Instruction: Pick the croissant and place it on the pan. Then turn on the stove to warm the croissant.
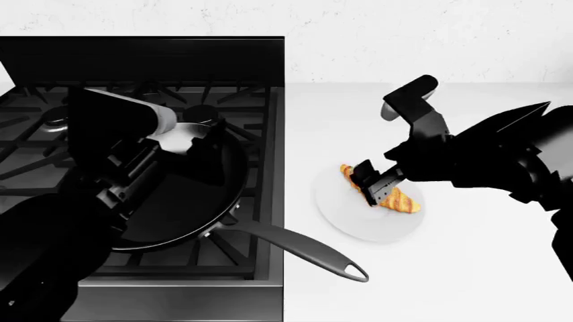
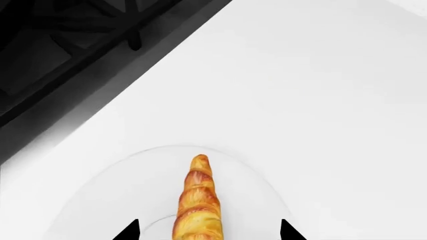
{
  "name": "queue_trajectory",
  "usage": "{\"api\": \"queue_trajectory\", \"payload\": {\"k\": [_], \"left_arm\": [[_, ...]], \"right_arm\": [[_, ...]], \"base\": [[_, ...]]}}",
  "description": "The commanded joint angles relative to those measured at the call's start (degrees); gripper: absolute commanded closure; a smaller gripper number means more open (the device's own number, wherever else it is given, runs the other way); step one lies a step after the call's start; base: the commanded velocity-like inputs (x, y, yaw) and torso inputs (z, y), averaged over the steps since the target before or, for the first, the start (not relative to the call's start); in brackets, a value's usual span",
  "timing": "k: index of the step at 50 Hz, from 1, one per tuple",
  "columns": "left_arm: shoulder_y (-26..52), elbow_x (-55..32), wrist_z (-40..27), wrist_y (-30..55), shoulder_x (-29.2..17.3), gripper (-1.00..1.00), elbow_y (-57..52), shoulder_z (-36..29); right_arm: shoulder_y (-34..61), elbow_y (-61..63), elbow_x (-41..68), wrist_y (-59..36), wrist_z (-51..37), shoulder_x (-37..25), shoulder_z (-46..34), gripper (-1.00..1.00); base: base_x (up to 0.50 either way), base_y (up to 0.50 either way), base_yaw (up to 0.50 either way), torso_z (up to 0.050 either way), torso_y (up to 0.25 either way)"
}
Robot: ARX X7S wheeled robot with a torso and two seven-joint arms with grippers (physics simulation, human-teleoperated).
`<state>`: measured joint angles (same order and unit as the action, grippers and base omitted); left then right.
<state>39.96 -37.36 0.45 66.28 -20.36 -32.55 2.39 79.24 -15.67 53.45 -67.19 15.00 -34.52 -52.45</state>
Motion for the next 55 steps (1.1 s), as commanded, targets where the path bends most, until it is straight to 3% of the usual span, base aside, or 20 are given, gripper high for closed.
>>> {"api": "queue_trajectory", "payload": {"k": [1, 41, 42, 55], "left_arm": [[0.01, 0.12, 0.09, -0.83, -0.12, -1.0, 0.83, -0.56], [0.5, -0.21, -0.29, -2.4, -0.45, -1.0, 2.51, -1.28], [0.53, -0.23, -0.29, -2.43, -0.47, -1.0, 2.52, -1.3], [0.48, -0.46, -0.47, -2.7, -0.68, -1.0, 2.61, -1.46]], "right_arm": [[-0.71, -4.32, -1.78, 2.06, 2.71, 1.72, -2.19, -1.0], [-1.85, -4.13, -0.91, 0.27, 2.49, 1.72, -3.4, -1.0], [-1.8, -4.09, -0.94, 0.35, 2.47, 1.7, -3.37, 1.0], [-1.41, -2.77, -0.57, 0.12, 1.43, 1.16, -2.8, 1.0]], "base": [[0.0, 0.0, 0.0, 0.0, 0.0], [0.0, 0.0, 0.0, 0.0, 0.0], [0.0, 0.0, 0.0, 0.0, 0.0], [0.0, 0.0, 0.0, 0.0, 0.0]]}}
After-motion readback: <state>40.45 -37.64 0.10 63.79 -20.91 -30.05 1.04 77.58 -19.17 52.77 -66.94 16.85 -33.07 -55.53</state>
